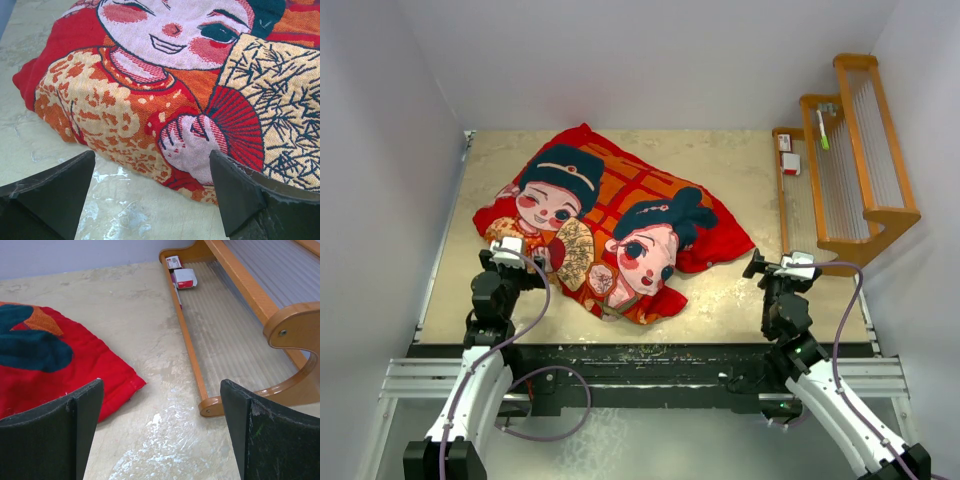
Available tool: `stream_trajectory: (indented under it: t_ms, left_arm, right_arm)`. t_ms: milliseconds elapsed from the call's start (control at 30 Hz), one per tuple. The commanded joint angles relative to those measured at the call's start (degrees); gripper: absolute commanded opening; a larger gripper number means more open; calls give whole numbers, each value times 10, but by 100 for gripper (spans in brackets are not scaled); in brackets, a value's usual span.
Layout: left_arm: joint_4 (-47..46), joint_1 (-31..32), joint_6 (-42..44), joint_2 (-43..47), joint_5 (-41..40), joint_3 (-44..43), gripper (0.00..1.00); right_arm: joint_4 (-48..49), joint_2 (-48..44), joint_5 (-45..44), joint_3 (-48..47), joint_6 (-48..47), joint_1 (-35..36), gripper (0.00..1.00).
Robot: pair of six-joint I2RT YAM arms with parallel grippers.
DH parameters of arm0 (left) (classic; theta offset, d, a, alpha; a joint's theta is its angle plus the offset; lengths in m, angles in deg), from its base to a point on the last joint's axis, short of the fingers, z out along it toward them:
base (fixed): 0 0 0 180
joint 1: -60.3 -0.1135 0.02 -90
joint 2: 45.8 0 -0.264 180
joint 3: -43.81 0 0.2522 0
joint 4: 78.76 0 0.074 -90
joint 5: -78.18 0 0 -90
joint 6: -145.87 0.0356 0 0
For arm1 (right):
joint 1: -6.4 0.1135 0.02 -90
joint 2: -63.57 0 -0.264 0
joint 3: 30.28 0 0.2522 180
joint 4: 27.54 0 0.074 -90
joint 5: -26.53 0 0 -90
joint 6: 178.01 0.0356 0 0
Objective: Remove the pillowcase from the pillow
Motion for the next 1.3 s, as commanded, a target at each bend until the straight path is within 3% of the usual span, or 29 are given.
stream_trajectory:
  t_ms: [0,200,400,500,633,733,767,833,900,933,1067,1133,1200,1267]
  left_arm:
    - [-22,-2,8,2,7,-2,99]
    - [-21,-2,7,3,6,-1,99]
    - [-24,-2,8,6,10,-2,99]
    - [62,-2,14,-24,28,-89,99]
    - [227,-3,70,-151,44,-283,99]
    - [378,-3,122,-253,66,-452,99]
    - [422,-3,135,-281,68,-494,99]
    - [489,-3,154,-322,80,-554,99]
    - [531,-3,164,-339,96,-587,99]
    - [546,-3,169,-341,105,-596,99]
    - [622,-3,211,-334,165,-627,99]
    - [661,-3,227,-330,183,-634,99]
    - [686,-3,237,-323,187,-636,99]
    - [709,-3,244,-316,182,-638,99]
  right_arm:
    - [30,3,-15,9,1,-1,100]
    - [31,14,-26,5,6,-1,100]
    - [-63,-80,-35,-37,-17,-1,100]
    - [-105,-39,-80,-98,31,-1,100]
    - [-127,48,-133,-203,203,-1,100]
    - [-182,94,-59,-296,211,-1,100]
    - [-230,104,-61,-324,256,-1,100]
    - [-333,118,-58,-348,433,-1,100]
    - [-267,110,118,-333,310,-1,100]
    - [-236,109,161,-328,263,-1,100]
    - [-176,205,341,-349,274,6,100]
    - [-223,318,308,-406,277,71,100]
    - [-225,388,186,-436,251,202,100]
    - [-247,461,132,-478,256,270,100]
